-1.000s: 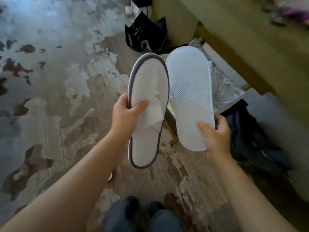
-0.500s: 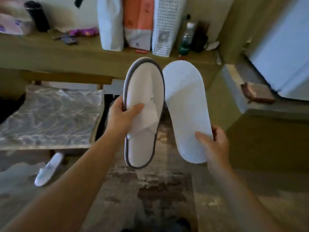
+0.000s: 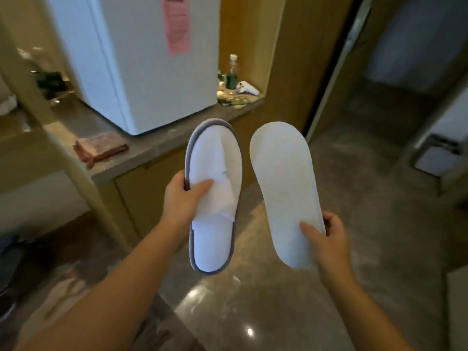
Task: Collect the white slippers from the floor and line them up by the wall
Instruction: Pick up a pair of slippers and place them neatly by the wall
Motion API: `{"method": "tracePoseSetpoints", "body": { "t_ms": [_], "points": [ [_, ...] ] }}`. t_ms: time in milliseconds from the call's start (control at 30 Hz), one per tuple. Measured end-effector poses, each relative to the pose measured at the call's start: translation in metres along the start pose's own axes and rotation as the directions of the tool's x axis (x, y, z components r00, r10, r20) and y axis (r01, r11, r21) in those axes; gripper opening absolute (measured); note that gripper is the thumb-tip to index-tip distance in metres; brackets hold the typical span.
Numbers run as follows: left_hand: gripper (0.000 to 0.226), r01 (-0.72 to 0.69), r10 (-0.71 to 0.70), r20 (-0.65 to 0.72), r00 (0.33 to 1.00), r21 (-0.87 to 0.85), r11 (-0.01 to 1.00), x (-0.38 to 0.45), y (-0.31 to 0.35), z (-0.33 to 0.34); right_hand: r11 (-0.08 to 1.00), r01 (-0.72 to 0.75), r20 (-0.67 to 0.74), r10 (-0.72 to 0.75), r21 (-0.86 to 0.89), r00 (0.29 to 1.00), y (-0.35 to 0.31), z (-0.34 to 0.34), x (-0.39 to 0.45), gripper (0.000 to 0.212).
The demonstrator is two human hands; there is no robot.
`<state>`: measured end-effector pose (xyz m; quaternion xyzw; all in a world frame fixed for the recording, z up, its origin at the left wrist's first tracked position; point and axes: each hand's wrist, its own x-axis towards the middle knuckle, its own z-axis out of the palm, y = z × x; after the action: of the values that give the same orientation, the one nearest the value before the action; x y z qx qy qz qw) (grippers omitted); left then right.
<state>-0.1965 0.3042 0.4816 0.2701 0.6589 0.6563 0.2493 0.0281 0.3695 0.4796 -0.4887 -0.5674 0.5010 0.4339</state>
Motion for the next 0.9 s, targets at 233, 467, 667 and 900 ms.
{"method": "tracePoseSetpoints", "body": {
  "t_ms": [233,467,667,900],
  "points": [
    [0.016,0.046,-0.060,0.227,0.972,0.067,0.997,0.043,-0.004,0.175,0.998,-0.061,-0.242,0.056,-0.015,0.969,0.029,-0.110,0.081,0.024],
    [0.023,0.134,-0.156,0.358,0.920,0.086,0.987,0.130,-0.018,0.306,0.996,-0.089,-0.352,0.079,-0.011,0.933,0.052,-0.148,0.214,0.022],
    [0.024,0.184,-0.177,0.371,0.912,0.016,0.983,0.248,-0.007,0.421,0.996,-0.092,-0.393,0.080,-0.013,0.916,0.043,-0.162,0.369,0.022],
    [0.024,0.173,-0.187,0.446,0.875,0.074,0.982,0.333,-0.004,0.543,0.995,-0.100,-0.440,0.095,0.013,0.893,0.043,-0.194,0.503,0.021]
  ]
}}
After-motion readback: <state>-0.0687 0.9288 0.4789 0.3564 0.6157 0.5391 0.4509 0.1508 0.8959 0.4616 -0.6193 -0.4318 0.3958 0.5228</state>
